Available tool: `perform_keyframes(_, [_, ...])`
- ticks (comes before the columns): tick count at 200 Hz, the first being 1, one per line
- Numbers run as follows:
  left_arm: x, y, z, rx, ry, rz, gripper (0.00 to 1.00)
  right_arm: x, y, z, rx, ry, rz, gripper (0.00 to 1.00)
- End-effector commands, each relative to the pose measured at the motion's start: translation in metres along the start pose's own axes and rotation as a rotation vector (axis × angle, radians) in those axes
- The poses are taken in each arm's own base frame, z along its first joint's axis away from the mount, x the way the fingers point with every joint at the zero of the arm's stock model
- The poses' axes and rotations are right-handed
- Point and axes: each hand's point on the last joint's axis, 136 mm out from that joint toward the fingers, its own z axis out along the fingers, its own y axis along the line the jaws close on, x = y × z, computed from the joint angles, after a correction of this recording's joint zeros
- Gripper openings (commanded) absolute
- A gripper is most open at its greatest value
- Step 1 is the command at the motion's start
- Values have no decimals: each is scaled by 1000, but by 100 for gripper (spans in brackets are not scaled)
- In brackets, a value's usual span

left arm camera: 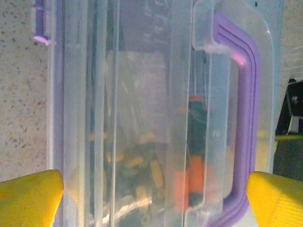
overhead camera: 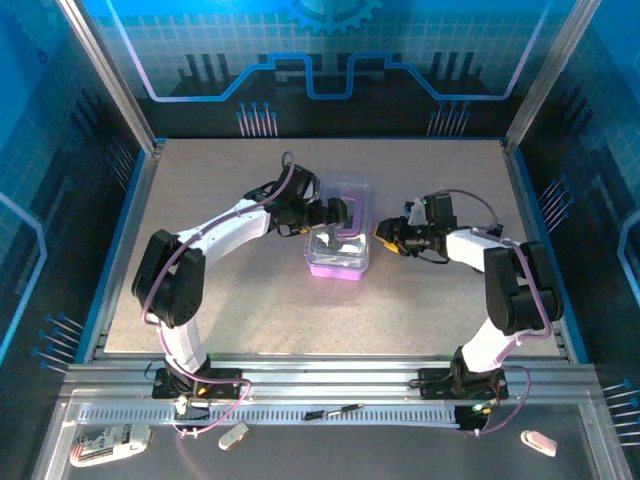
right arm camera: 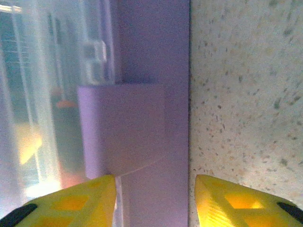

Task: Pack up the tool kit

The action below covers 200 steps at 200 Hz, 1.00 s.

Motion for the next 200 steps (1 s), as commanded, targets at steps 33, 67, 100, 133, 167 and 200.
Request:
perform_keyframes(33, [-22, -20, -95, 8, -195, 124, 99, -43, 38, -57, -21, -119, -126, 55])
perform_keyframes(67, [-27, -34, -166, -30, -346, 314, 99, -56, 70, -107, 65, -254, -270, 100])
perform_keyframes(100, [-27, -33, -220, -104, -577, 379, 99, -67, 101, -163, 210, -455, -453, 100])
perform_keyframes(133, [-30, 1, -235, -164, -839, 395, 99, -73, 121, -183, 299, -772, -703, 100])
perform_keyframes(167, [-17, 58, -201, -337, -850, 432, 99, -60, 98, -167, 318, -918, -975, 100])
perform_keyframes(200, [-7, 106, -170, -351, -849, 436, 99, -50, 57, -151, 441, -863, -1038, 100])
